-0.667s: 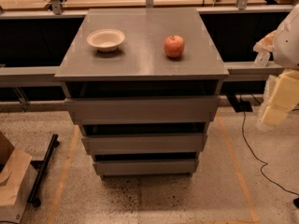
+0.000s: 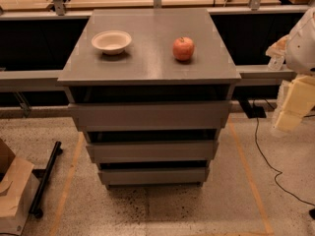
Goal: Open bottom drawer
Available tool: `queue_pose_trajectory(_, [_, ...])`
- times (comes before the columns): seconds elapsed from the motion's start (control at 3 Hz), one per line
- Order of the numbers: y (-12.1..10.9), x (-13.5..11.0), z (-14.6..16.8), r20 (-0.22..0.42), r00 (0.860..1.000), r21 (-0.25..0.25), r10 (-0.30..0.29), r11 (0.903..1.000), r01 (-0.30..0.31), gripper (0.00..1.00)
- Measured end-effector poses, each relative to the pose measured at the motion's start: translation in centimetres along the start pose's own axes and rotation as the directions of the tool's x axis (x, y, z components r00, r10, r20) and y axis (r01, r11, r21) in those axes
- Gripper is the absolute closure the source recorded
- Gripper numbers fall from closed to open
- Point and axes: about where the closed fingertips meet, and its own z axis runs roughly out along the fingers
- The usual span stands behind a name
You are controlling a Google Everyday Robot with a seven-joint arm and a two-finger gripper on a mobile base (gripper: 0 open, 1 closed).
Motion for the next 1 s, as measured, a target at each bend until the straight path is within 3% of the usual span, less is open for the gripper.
queue_pose_trajectory(0.33, [-2.02, 2.73, 4.80, 0.015, 1.000, -0.005, 0.025, 0.9997, -0.025, 0.00])
queue_pose_trajectory(1.0, [-1.87, 3.16, 5.67, 0.043, 0.998, -0.026, 0.047, 0.9986, -0.046, 0.00])
